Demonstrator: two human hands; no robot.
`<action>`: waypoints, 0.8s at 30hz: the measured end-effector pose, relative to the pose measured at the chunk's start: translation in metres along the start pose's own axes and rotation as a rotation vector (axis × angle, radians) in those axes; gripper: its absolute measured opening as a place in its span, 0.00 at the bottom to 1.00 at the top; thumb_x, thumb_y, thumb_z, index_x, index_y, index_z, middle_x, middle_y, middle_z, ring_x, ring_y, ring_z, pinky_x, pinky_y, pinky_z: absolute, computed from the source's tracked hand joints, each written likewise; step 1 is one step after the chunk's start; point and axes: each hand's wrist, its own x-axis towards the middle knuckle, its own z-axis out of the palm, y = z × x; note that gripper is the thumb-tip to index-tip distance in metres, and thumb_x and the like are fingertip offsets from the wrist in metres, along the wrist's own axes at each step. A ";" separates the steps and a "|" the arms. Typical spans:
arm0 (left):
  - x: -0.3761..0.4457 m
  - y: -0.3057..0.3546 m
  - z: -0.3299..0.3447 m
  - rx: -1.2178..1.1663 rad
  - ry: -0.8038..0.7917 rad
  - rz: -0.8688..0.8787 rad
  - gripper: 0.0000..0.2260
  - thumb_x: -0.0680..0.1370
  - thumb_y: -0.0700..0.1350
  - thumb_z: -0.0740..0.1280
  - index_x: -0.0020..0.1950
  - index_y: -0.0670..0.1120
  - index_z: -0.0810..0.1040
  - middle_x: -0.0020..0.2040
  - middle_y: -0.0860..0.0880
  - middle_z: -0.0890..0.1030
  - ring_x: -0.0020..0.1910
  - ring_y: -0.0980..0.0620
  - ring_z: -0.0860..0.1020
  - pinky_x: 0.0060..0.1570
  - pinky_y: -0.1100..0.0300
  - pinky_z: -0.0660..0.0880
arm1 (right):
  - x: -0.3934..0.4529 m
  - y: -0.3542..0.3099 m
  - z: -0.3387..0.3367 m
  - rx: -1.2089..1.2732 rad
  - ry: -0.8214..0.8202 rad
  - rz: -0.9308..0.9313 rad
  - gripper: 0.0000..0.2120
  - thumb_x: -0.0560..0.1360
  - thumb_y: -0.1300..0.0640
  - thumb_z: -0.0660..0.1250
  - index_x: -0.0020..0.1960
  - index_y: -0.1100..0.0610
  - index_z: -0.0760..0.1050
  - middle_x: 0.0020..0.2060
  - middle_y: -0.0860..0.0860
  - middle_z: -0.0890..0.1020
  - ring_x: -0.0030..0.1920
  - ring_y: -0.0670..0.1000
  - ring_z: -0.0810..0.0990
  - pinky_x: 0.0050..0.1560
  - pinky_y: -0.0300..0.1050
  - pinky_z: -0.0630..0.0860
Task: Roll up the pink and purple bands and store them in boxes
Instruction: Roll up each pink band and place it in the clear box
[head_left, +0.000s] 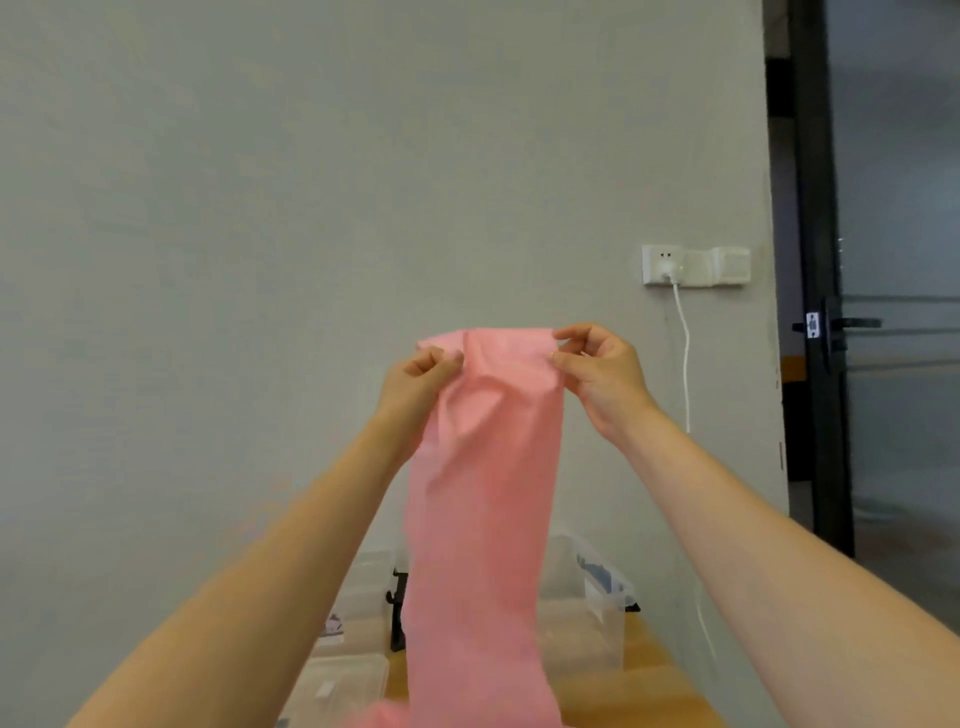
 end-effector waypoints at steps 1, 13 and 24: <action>-0.008 -0.011 -0.001 0.019 0.010 -0.035 0.09 0.71 0.45 0.70 0.31 0.49 0.75 0.35 0.46 0.72 0.36 0.51 0.69 0.37 0.57 0.66 | -0.007 0.007 -0.002 -0.016 -0.007 0.026 0.14 0.69 0.76 0.64 0.39 0.57 0.75 0.31 0.49 0.71 0.28 0.43 0.73 0.33 0.36 0.73; -0.056 -0.028 -0.002 -0.303 0.128 -0.245 0.06 0.75 0.40 0.66 0.37 0.43 0.75 0.31 0.48 0.77 0.31 0.52 0.75 0.32 0.63 0.72 | -0.062 0.023 -0.007 0.321 0.007 0.239 0.16 0.71 0.77 0.58 0.43 0.58 0.73 0.31 0.51 0.70 0.28 0.45 0.73 0.30 0.34 0.72; -0.020 0.044 0.001 -0.045 0.018 -0.029 0.12 0.76 0.38 0.65 0.32 0.45 0.75 0.28 0.51 0.76 0.28 0.56 0.72 0.31 0.63 0.67 | -0.027 -0.029 -0.003 0.360 0.118 0.082 0.14 0.72 0.77 0.60 0.44 0.58 0.71 0.35 0.52 0.73 0.31 0.45 0.77 0.37 0.37 0.77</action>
